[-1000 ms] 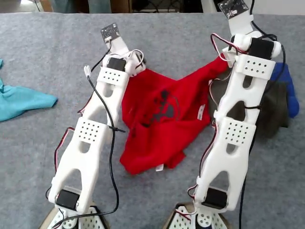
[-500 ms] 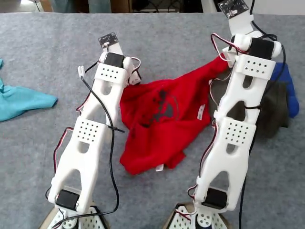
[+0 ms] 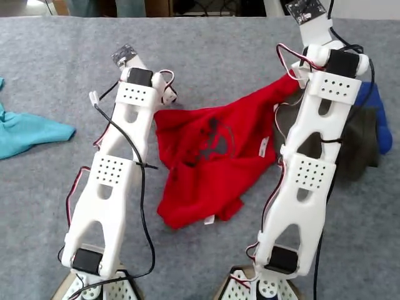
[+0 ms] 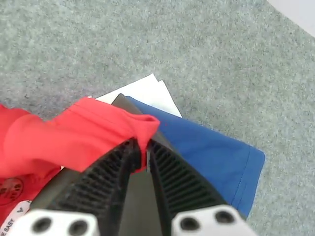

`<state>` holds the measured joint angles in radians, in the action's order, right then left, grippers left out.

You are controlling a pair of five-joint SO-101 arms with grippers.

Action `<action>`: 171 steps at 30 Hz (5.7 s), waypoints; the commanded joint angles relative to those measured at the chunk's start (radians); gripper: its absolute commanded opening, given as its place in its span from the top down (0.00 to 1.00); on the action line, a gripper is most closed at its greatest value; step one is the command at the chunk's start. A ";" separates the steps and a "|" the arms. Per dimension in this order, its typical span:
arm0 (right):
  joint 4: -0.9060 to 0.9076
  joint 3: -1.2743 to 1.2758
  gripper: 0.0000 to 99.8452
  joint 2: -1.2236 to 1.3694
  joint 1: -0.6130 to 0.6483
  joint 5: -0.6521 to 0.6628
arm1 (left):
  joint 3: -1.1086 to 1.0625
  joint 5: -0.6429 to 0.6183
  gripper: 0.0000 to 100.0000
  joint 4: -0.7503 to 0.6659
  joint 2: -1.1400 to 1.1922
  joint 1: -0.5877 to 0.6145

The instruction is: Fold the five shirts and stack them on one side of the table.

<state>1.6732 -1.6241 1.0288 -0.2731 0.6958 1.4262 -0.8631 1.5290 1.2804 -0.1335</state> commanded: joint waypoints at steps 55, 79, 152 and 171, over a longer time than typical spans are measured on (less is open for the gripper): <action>-0.002 -0.030 0.99 0.025 0.048 0.008 | 0.015 -0.157 0.83 0.103 0.021 -0.025; 0.003 -0.051 0.99 0.008 0.066 -0.017 | 0.243 0.172 0.97 -0.003 0.018 -0.007; -0.381 0.400 0.98 -1.432 0.552 -0.198 | -0.947 0.858 0.97 0.229 -2.392 0.484; -0.830 1.075 0.99 -1.170 0.505 -0.207 | -2.195 0.864 0.97 -1.185 -2.344 0.478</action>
<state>1.0411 -0.6621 -0.2125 0.2593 0.4918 -0.6268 -0.0054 0.7188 -1.0902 0.3437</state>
